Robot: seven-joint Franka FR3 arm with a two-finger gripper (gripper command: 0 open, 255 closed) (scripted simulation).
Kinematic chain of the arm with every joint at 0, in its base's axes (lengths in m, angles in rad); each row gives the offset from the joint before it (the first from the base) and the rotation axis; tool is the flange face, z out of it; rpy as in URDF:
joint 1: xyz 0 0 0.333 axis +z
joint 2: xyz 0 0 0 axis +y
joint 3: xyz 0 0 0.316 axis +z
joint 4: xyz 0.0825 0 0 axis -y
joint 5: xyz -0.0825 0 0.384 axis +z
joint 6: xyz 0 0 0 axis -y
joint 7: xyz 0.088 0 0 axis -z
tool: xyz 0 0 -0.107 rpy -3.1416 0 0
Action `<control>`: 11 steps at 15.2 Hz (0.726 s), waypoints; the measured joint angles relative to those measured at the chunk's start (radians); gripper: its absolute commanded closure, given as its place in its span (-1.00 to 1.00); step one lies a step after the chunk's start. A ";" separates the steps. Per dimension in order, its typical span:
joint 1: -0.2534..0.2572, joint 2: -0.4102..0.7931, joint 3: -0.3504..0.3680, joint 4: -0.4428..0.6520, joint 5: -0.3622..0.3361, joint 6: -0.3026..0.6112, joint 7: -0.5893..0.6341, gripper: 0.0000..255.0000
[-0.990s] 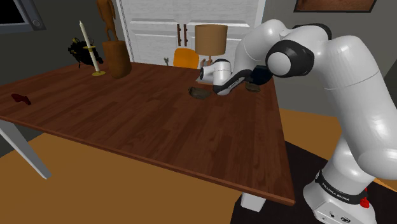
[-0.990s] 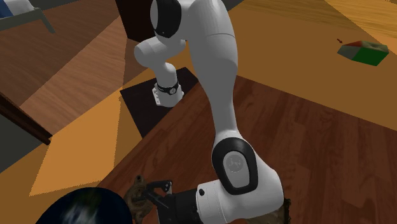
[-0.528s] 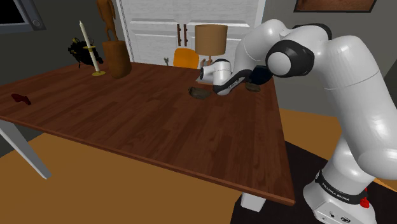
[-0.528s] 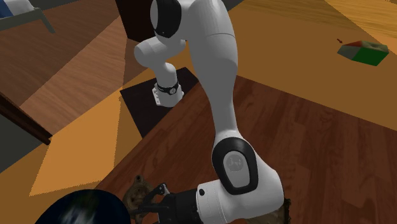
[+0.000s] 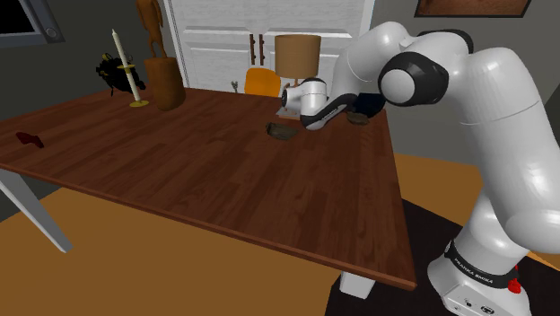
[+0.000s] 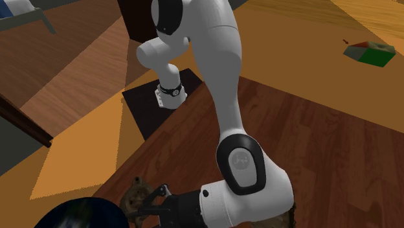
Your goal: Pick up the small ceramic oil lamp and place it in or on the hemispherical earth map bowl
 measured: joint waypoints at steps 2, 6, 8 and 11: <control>0.003 -0.014 -0.003 0.000 -0.003 -0.007 -0.012 1.00; 0.012 -0.048 -0.008 -0.001 -0.011 -0.026 -0.038 1.00; 0.014 -0.060 -0.010 0.006 -0.013 -0.035 -0.053 1.00; 0.019 -0.083 -0.015 0.008 -0.019 -0.048 -0.073 1.00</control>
